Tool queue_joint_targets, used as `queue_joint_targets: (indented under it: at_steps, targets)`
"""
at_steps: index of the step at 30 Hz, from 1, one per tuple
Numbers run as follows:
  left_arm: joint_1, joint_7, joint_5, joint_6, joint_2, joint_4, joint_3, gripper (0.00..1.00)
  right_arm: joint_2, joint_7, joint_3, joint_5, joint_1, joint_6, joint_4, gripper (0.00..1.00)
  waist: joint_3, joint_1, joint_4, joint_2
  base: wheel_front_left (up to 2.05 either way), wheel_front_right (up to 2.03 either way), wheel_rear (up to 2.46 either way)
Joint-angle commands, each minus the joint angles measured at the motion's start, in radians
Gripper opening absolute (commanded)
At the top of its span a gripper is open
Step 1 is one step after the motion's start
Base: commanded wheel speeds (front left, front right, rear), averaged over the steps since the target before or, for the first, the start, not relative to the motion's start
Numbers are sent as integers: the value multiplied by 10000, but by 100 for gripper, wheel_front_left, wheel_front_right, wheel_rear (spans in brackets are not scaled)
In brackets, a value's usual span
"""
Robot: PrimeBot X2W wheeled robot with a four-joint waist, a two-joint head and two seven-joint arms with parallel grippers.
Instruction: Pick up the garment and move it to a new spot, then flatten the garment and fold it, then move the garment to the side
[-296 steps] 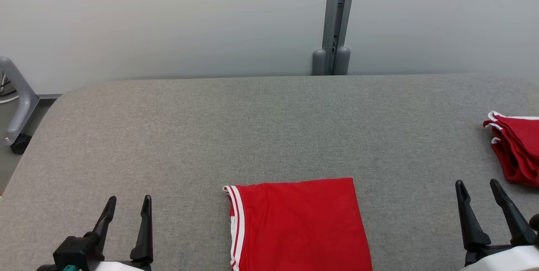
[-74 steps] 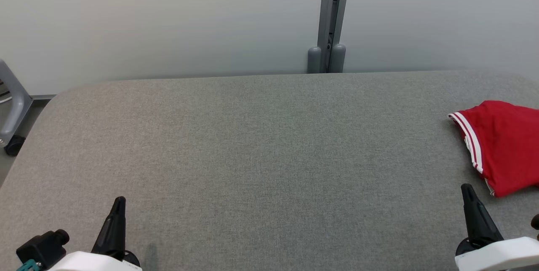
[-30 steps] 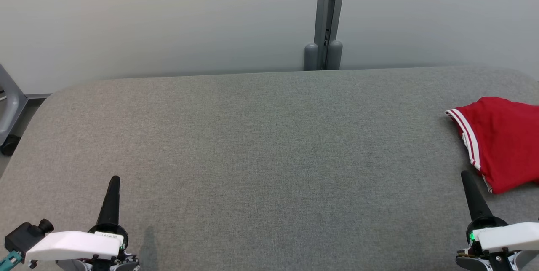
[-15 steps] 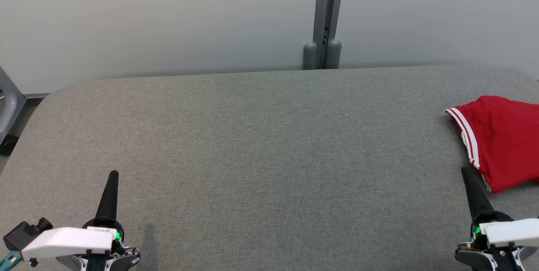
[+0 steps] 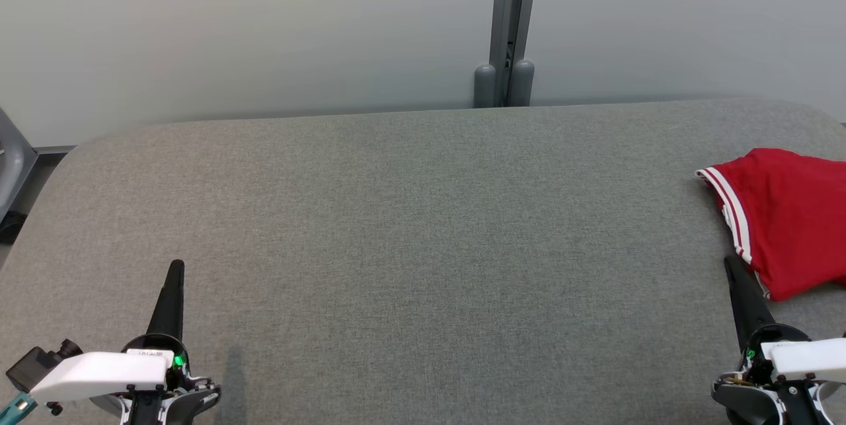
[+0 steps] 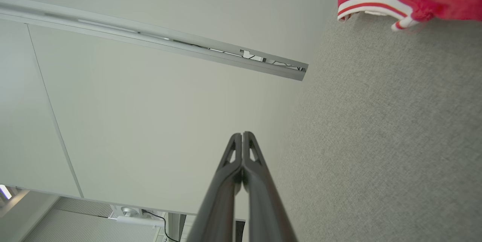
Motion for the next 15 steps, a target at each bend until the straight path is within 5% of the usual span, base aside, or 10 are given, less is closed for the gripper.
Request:
queue_joint_targets:
  at_steps: [1, 15]
  targets:
    - [-224, 69, -241, -77, 5, -12, 89, 0, -88, 65, -20, 248, -144, 7, 37, 0, 4, 0, -5, -1, 0, 0, 0]
    - [-367, 287, -1005, -173, -149, 90, 277, 0, -89, 186, -38, 1205, -277, 7, 207, 0, 35, 0, -37, -1, 0, 0, 0]
